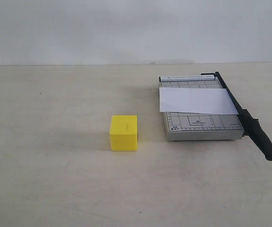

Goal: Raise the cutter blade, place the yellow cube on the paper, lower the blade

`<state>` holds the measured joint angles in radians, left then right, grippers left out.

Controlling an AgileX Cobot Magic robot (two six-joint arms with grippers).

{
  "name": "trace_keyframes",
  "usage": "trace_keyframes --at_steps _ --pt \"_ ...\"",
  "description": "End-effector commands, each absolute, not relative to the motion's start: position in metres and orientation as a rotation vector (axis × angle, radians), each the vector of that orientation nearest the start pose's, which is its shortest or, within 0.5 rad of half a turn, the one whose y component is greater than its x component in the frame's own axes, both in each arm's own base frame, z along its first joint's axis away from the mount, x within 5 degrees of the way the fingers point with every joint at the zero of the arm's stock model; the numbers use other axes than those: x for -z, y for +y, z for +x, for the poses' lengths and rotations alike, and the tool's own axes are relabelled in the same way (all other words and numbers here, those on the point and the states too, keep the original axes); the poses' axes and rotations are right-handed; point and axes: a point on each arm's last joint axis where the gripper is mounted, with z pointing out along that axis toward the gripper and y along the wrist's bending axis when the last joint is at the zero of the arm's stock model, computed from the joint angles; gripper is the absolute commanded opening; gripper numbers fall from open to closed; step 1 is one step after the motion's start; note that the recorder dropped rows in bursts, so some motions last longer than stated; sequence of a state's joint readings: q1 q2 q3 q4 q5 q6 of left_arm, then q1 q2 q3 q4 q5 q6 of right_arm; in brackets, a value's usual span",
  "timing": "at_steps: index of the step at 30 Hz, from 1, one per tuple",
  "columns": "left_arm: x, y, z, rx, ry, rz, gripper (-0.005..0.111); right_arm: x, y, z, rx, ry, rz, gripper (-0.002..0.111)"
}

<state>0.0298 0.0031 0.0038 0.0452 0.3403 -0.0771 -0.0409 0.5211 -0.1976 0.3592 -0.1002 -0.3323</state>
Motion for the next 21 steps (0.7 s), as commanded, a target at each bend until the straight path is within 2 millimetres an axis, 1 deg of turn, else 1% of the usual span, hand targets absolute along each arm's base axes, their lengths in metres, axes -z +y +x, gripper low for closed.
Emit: trace_keyframes --at_steps 1,2,3,4,5,8,9,10,11,14,16,17,18,19,20,21 --pt "-0.183 0.003 0.054 -0.003 1.816 -0.069 0.004 -0.268 0.000 0.166 -0.024 2.042 -0.042 0.000" --pt "-0.183 0.003 0.054 -0.003 1.816 -0.069 0.004 -0.276 0.002 0.180 -0.054 2.112 -0.064 0.000" --pt "-0.183 0.003 0.054 -0.003 1.816 -0.069 0.004 -0.279 0.003 0.187 -0.066 2.144 -0.080 0.000" --pt "-0.183 0.003 0.054 -0.003 1.816 -0.069 0.004 -0.282 0.004 0.197 -0.058 2.196 -0.161 0.002" --pt "-0.183 0.003 0.054 -0.003 1.816 -0.069 0.004 -0.283 0.005 0.201 -0.049 2.212 -0.203 0.006" --pt "-0.183 0.003 0.054 -0.003 1.816 -0.069 0.004 -0.269 0.004 0.215 -0.046 2.278 -0.240 0.046" --pt "-0.183 0.003 0.054 -0.003 1.816 -0.069 0.004 -0.264 0.004 0.219 -0.042 2.296 -0.243 0.055" --pt "-0.183 0.003 0.054 -0.003 1.816 -0.069 0.004 -0.261 0.003 0.223 -0.059 2.295 -0.188 0.057" --pt "-0.183 0.003 0.054 -0.003 1.816 -0.069 0.004 -0.260 0.003 0.226 -0.077 2.289 -0.128 0.056" --pt "-0.183 0.003 0.054 -0.003 1.816 -0.069 0.004 -0.267 -0.001 0.233 -0.015 2.175 -0.126 0.056" --pt "-0.183 0.003 0.054 -0.003 1.816 -0.069 0.004 -0.270 -0.002 0.236 -0.016 2.120 -0.078 0.056" --pt "-0.183 0.003 0.054 -0.003 1.816 -0.069 0.004 -0.261 -0.001 0.233 -0.060 2.123 0.008 0.057" --pt "-0.183 0.003 0.054 -0.003 1.816 -0.069 0.004 -0.253 0.001 0.230 -0.065 2.133 0.016 0.057" --pt "-0.183 0.003 0.054 -0.003 1.816 -0.069 0.004 -0.228 0.011 0.217 -0.048 2.171 -0.051 0.057" --pt "-0.183 0.003 0.054 -0.003 1.816 -0.069 0.004 -0.216 0.015 0.210 -0.029 2.194 -0.111 0.057" --pt "-0.183 0.003 0.054 -0.003 1.816 -0.069 0.004 -0.202 0.026 0.200 -0.002 2.179 -0.207 0.057"
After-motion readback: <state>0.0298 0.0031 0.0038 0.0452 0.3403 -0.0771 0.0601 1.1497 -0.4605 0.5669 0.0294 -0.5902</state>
